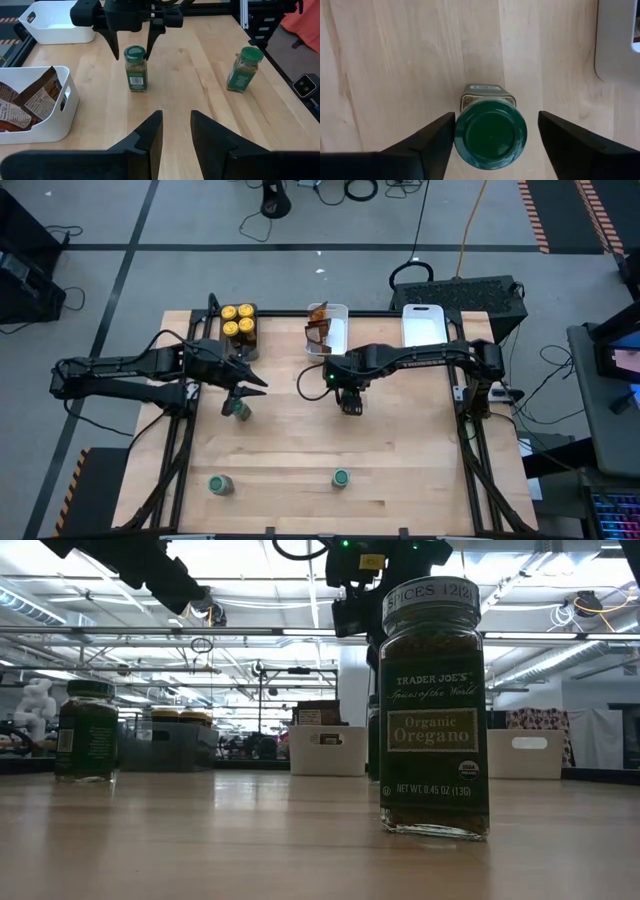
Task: Sort spices by type
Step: Put the top right green seasoning bottle into the right white bin
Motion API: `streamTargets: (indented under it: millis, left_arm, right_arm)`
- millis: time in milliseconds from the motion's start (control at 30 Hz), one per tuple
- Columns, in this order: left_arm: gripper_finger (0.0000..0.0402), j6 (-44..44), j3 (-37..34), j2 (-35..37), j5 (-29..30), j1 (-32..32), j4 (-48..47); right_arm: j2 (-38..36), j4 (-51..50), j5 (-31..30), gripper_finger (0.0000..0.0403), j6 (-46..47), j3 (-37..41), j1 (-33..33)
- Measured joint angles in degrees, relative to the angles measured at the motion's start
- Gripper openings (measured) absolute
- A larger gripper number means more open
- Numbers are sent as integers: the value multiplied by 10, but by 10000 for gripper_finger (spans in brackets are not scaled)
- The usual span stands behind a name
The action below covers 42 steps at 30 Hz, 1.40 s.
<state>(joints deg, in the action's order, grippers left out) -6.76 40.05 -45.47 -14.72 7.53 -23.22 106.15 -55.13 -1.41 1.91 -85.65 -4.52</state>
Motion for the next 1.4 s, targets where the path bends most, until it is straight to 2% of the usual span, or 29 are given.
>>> streamTargets:
  millis: [567, 933, 1400]
  left_arm:
    - [105, 4, 0, 1, 0, 0, 1]
    - [105, 21, 0, 3, 3, 0, 2]
    - [105, 32, 0, 3, 40, 0, 35]
  right_arm:
    - [27, -2, 0, 195, 4, -3, 0]
    - [4, -1, -2, 192, 15, 2, 0]
    - [-73, -68, -6, 191, 42, 2, -36]
